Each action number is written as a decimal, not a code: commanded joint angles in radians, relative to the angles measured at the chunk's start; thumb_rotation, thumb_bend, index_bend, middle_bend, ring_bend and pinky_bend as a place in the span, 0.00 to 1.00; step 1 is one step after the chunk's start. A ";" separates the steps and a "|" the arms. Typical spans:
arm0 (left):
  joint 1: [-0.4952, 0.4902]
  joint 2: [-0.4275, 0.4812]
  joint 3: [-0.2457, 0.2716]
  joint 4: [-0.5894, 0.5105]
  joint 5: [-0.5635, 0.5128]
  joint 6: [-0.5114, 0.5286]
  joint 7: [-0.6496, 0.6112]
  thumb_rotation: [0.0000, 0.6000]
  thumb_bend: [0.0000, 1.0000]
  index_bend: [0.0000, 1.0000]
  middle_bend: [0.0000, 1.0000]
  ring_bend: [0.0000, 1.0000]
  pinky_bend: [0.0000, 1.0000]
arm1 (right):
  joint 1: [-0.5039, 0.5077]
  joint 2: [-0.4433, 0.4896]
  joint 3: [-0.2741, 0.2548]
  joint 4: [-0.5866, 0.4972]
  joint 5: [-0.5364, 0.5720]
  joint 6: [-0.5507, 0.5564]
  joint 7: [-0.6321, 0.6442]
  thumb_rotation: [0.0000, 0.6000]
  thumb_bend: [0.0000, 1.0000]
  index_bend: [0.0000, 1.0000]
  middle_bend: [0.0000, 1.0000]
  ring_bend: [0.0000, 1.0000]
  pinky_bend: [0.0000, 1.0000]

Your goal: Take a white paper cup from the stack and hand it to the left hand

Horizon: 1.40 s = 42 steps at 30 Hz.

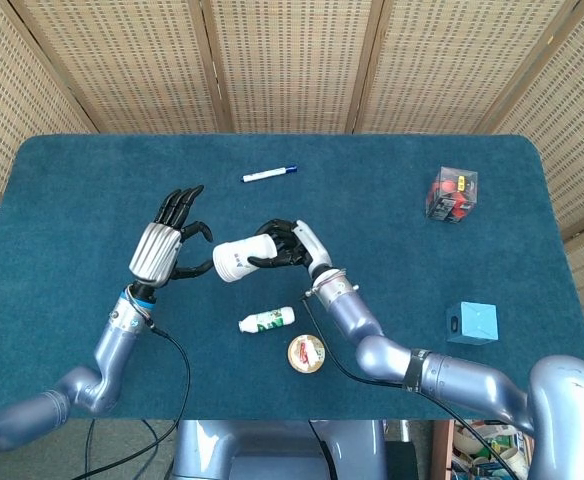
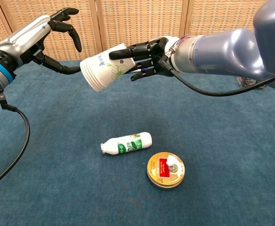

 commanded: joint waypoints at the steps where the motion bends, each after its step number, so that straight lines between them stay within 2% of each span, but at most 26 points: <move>1: -0.004 -0.003 0.001 0.002 -0.002 0.000 0.006 1.00 0.25 0.53 0.00 0.00 0.00 | 0.000 0.000 -0.001 -0.001 0.000 0.000 -0.001 1.00 0.46 0.57 0.60 0.50 0.61; 42: -0.035 -0.057 0.019 0.023 -0.029 0.006 0.027 1.00 0.33 0.55 0.00 0.00 0.00 | -0.016 0.014 -0.001 0.007 -0.004 -0.025 0.015 1.00 0.47 0.57 0.60 0.50 0.61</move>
